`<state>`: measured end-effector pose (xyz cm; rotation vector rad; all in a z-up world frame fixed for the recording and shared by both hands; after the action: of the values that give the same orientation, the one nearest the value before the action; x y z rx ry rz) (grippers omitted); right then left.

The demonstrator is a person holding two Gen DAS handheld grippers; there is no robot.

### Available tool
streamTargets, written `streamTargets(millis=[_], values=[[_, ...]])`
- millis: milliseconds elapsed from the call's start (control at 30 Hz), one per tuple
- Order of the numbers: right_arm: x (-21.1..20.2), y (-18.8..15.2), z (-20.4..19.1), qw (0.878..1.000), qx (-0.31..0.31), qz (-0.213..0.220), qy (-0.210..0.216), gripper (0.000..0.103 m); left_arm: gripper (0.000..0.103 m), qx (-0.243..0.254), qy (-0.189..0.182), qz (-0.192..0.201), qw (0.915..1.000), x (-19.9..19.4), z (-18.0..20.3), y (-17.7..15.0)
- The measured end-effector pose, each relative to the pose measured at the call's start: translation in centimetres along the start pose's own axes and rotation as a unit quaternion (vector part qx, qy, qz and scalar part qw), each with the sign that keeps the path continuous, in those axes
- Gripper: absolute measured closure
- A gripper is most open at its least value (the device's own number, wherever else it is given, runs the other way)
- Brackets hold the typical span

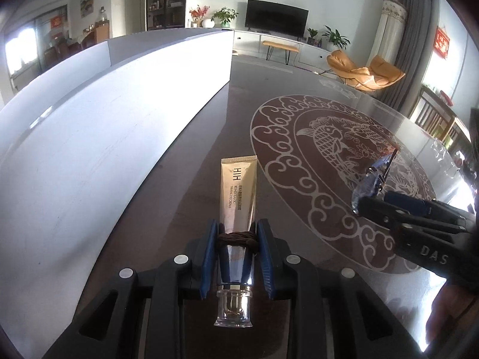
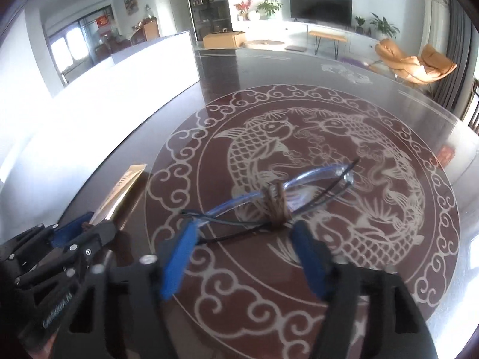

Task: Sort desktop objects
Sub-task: 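Grasp the blue-framed glasses with the right tool while the left tool holds the gold tube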

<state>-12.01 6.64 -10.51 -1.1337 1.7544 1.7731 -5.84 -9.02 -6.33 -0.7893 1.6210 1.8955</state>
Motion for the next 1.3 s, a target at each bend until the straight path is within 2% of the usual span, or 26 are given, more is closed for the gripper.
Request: streamTargets(millis=[100, 233, 333, 400, 433, 467, 500, 533, 600, 667, 733, 800, 867, 967, 1067, 1233, 1267, 1300], values=[[-2.3, -0.8, 1.6, 0.999, 0.024, -0.024, 0.003, 0.037, 0.076, -0.017, -0.002, 0.003, 0.9999, -0.1, -0.4, 0.0], [-4.1, 0.2, 2.4, 0.999, 0.046, 0.008, 0.004, 0.013, 0.076, -0.013, 0.006, 0.005, 0.9999, 0.1, -0.1, 0.0], [-1.6, 2.1, 1.8, 0.998, 0.067, -0.009, 0.003, 0.012, 0.076, -0.006, 0.007, 0.003, 1.0000, 0.1, 0.0, 0.0], [0.7, 2.7, 1.8, 0.996, 0.076, -0.040, -0.016, 0.010, 0.076, -0.005, 0.004, 0.003, 1.0000, 0.0, 0.0, -0.1], [0.8, 3.3, 1.5, 0.997, 0.069, -0.026, -0.033, 0.016, 0.076, -0.007, 0.003, 0.004, 1.0000, -0.1, 0.0, -0.1], [0.9, 3.6, 1.4, 0.997, 0.064, -0.022, -0.036, 0.027, 0.076, -0.010, 0.002, 0.006, 0.9999, -0.1, -0.1, 0.0], [0.6, 3.8, 1.4, 0.997, 0.060, -0.016, -0.045, 0.055, 0.076, -0.014, 0.000, 0.008, 0.9999, -0.3, -0.3, 0.0], [0.3, 3.7, 1.6, 0.997, 0.070, -0.018, -0.034, 0.079, 0.076, -0.017, -0.002, 0.009, 0.9998, -0.4, -0.4, 0.0], [-0.8, 2.9, 2.5, 0.995, 0.093, -0.025, -0.006, 0.081, 0.076, -0.022, -0.006, 0.010, 0.9997, -0.4, -0.5, 0.0], [-2.5, 1.3, 4.3, 0.995, 0.101, -0.028, 0.002, 0.073, 0.076, -0.023, -0.007, 0.011, 0.9996, -0.4, -0.5, -0.1], [-4.1, 0.2, 5.8, 0.991, 0.132, -0.013, 0.017, 0.038, 0.076, -0.023, -0.006, 0.009, 0.9997, -0.4, -0.5, -0.1], [-4.7, 0.1, 6.4, 0.984, 0.175, -0.009, 0.039, 0.022, 0.076, -0.025, -0.005, 0.010, 0.9996, -0.4, -0.6, -0.1], [-2.6, 1.8, 7.1, 0.979, 0.194, -0.023, 0.057, 0.022, 0.076, -0.032, -0.004, 0.013, 0.9994, -0.6, -0.9, -0.1], [-0.4, 3.7, 5.8, 0.978, 0.200, -0.033, 0.055, 0.022, 0.076, -0.049, -0.007, 0.012, 0.9987, -0.6, -1.5, -0.1], [2.6, 5.9, 3.7, 0.971, 0.227, -0.035, 0.064, 0.022, 0.076, -0.056, -0.009, 0.012, 0.9983, -0.6, -1.7, -0.1], [4.7, 8.2, 1.4, 0.983, 0.179, -0.031, 0.004, 0.021, 0.076, -0.059, -0.014, 0.013, 0.9981, -0.6, -1.8, -0.2], [4.7, 8.3, 1.4, 0.985, 0.170, -0.030, -0.004, 0.022, 0.076, -0.060, -0.015, 0.013, 0.9980, -0.6, -1.9, -0.1], [4.6, 8.4, 1.5, 0.987, 0.160, -0.030, -0.013, 0.030, 0.076, -0.060, -0.016, 0.013, 0.9980, -0.6, -1.9, -0.1]])
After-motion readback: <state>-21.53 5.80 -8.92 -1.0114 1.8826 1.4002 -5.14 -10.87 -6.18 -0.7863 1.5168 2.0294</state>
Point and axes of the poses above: each gripper's, at about its wrist camera, not at the fingertips, and x roughly the way its jaws point, z to its right, y to its top, the point moved 6 cm from there along x, roughly the way its jaws point, and after that the axes turned 4 degrees about z, right-handed, at the moved point
